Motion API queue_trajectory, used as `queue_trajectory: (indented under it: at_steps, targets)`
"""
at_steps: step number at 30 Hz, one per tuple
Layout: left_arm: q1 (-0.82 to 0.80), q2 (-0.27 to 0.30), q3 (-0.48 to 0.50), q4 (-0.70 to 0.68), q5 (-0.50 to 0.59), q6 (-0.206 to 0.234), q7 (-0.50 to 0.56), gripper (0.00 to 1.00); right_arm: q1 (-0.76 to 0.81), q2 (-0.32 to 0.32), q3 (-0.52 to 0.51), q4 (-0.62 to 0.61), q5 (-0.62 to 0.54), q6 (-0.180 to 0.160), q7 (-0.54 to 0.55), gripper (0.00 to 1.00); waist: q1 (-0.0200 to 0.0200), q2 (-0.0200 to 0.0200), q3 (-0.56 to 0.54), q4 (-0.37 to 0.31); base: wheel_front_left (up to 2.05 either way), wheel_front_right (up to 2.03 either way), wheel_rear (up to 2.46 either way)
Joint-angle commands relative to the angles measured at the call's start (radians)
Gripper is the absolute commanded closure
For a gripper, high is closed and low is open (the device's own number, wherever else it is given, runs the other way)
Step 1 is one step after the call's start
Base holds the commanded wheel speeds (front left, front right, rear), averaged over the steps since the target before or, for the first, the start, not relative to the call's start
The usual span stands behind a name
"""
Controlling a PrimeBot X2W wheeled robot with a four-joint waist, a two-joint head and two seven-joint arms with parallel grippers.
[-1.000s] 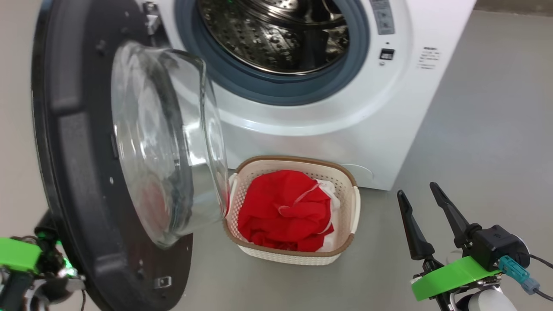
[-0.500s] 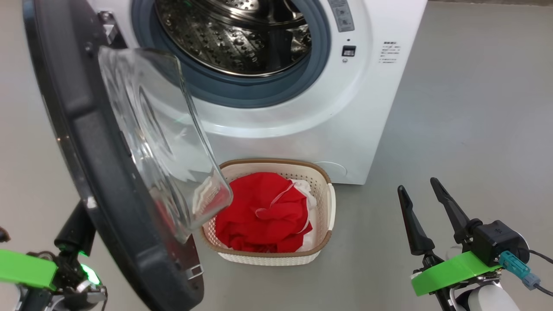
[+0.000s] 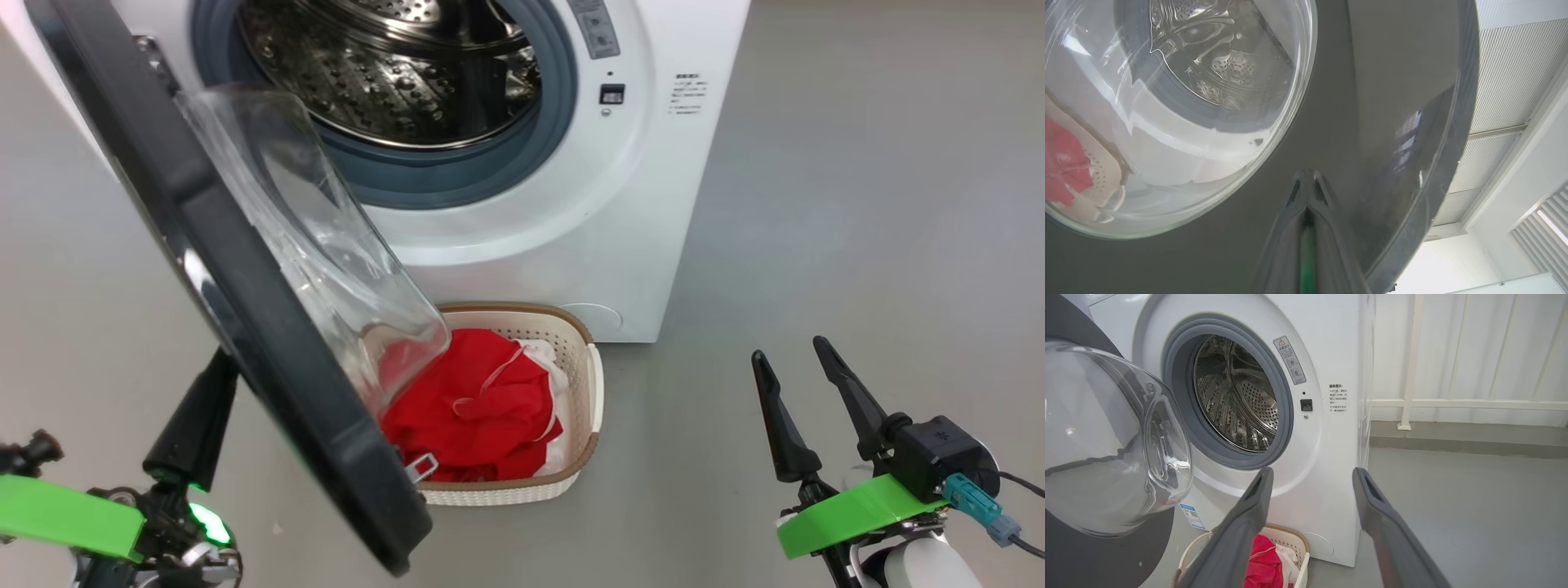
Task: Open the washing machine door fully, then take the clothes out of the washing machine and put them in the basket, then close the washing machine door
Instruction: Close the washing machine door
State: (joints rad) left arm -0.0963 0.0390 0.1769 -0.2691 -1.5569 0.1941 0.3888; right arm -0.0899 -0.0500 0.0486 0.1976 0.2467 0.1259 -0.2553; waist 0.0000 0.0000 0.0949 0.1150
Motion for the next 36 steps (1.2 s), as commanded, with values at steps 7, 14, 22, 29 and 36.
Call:
queue_trajectory:
  at_steps: [7, 14, 22, 29, 36]
  targets:
    - [-0.002, 0.011, -0.010, -0.032, -0.046, -0.012, -0.023, 1.00, -0.043, 0.000, 0.027, -0.020, 0.014, 0.005, -0.006, 0.00, 0.0000, 0.0000, 0.005, -0.044, 0.00, 0.00, 0.00]
    - [-0.012, 0.011, -0.042, -0.007, -0.080, -0.030, -0.050, 1.00, -0.047, 0.000, 0.027, -0.016, 0.018, 0.005, -0.006, 0.00, 0.0000, 0.0000, 0.009, -0.091, 0.00, 0.00, 0.00]
    - [-0.037, 0.011, -0.065, 0.037, -0.096, -0.057, -0.080, 1.00, -0.048, 0.000, 0.028, -0.014, 0.024, 0.005, -0.006, 0.00, 0.0000, 0.0000, 0.014, -0.141, 0.00, 0.00, 0.00]
    - [-0.078, 0.011, -0.080, 0.084, -0.103, -0.078, -0.107, 1.00, -0.052, 0.000, 0.030, -0.016, 0.029, 0.005, -0.006, 0.00, 0.0000, 0.0000, 0.030, -0.166, 0.00, 0.00, 0.00]
    - [-0.149, 0.011, -0.108, 0.120, -0.105, -0.107, -0.129, 1.00, -0.064, 0.000, 0.029, -0.019, 0.031, 0.005, -0.006, 0.00, 0.0000, 0.0000, 0.067, -0.187, 0.00, 0.00, 0.00]
